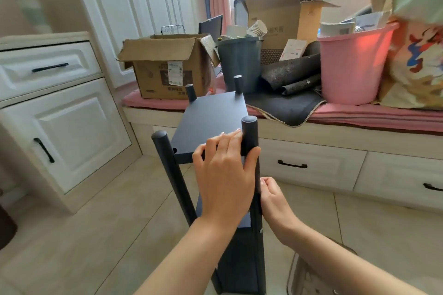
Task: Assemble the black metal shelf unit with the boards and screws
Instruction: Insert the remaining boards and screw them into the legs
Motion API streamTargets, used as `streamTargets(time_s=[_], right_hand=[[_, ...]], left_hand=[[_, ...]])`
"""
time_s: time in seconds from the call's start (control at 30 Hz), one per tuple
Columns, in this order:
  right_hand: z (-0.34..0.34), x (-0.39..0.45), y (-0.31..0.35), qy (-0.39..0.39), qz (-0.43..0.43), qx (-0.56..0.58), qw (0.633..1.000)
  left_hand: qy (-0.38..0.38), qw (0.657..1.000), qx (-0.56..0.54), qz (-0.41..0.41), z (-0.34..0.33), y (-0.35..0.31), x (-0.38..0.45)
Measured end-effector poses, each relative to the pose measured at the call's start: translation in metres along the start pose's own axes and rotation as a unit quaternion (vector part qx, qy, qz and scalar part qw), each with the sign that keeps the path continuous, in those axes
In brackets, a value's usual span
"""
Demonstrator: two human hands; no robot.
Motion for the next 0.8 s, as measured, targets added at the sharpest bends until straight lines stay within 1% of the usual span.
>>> streamTargets(time_s=[0.1,0.3,0.47,0.6,0.8], right_hand=[[-0.018,0.006,0.009,0.032,0.006,-0.007,0.999],[-0.064,0.015,0.018,0.07,0.009,-0.031,0.997],[-0.112,0.02,0.018,0.107,0.002,-0.032,0.994],[-0.146,0.025,0.014,0.135,0.007,-0.075,0.988],[-0.184,0.035,-0.011,0.161,0.002,-0.154,0.975]], left_hand=[[-0.016,1.0,-0.014,0.023,0.013,0.02,0.006],[-0.053,0.996,-0.03,0.061,0.041,0.078,0.012],[-0.048,0.987,-0.088,0.127,0.059,0.143,0.01],[-0.065,0.963,-0.171,0.197,0.073,0.194,-0.007],[-0.055,0.907,-0.303,0.287,0.074,0.256,-0.058]])
Point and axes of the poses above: each hand's wrist, its own x-axis towards the middle knuckle, its own z-axis out of the back of the hand, y = z × x, the point moved 8 cm from there along x, towards the middle knuckle
